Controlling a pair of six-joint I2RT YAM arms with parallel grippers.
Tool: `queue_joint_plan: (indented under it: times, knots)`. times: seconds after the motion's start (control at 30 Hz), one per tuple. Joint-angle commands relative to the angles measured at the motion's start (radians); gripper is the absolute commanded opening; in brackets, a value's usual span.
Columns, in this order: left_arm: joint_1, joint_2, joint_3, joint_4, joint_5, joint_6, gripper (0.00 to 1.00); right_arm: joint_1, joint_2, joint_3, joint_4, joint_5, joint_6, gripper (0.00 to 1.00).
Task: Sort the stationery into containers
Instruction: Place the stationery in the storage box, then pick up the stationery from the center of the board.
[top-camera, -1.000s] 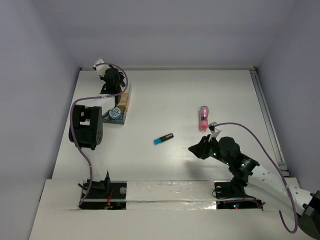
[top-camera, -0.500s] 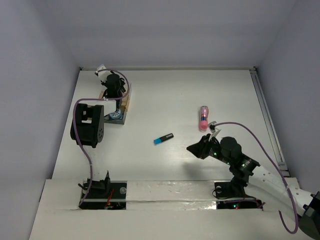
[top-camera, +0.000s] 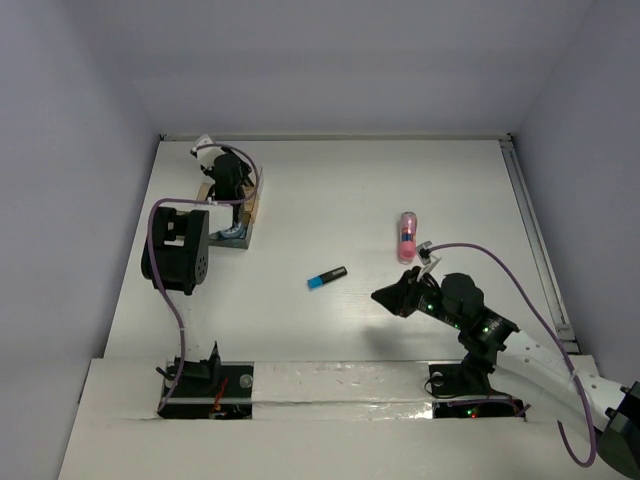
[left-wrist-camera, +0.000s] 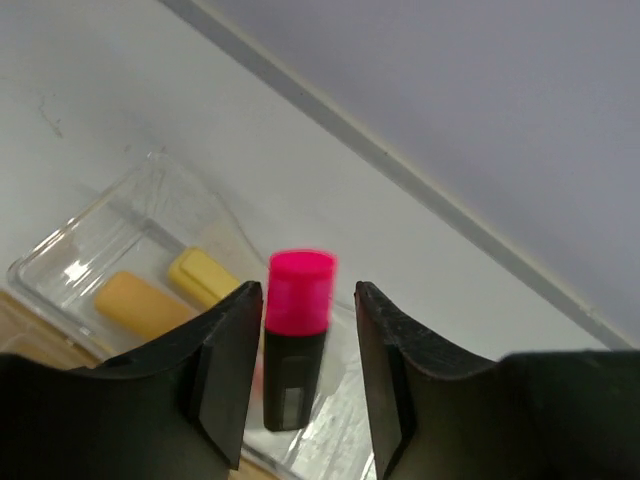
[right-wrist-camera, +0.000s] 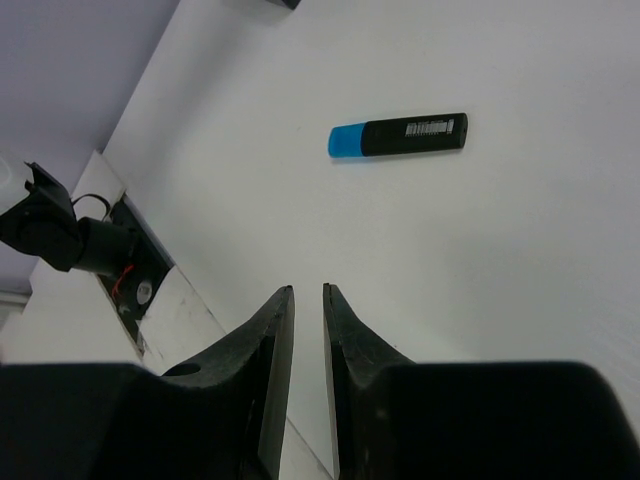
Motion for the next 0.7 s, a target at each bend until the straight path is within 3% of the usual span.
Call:
queue_joint_plan:
  times: [0.0,0.17,0.23,0.43,0.53,0.57,0.67]
  knots:
    - [0.000,-0.051,-0.045,0.061,-0.018,-0.013,0.39,-0.002,-0.008,0.007,0.048,0.004,-0.005,0.24]
    - [0.000,-0.110,-0.115,0.111,-0.024,-0.024,0.60,-0.002,-0.004,0.005,0.052,-0.009,-0.008,0.24]
    - [0.000,-0.153,-0.144,0.117,-0.032,-0.024,0.64,-0.002,-0.017,-0.007,0.058,-0.009,0.000,0.24]
    - [-0.080,-0.356,-0.249,0.128,-0.057,0.053,0.60,-0.002,-0.031,-0.024,0.065,0.005,-0.002,0.22]
    - [-0.208,-0.498,-0.346,0.142,-0.060,0.129,0.48,-0.002,-0.010,-0.024,0.088,0.018,-0.003,0.07]
    - [-0.245,-0.530,-0.372,0.143,-0.054,0.146,0.31,-0.002,-0.004,-0.018,0.085,0.029,-0.005,0.00]
    - [-0.374,-0.637,-0.484,0.151,0.057,0.208,0.00,-0.002,-0.002,-0.003,0.059,0.060,-0.005,0.00]
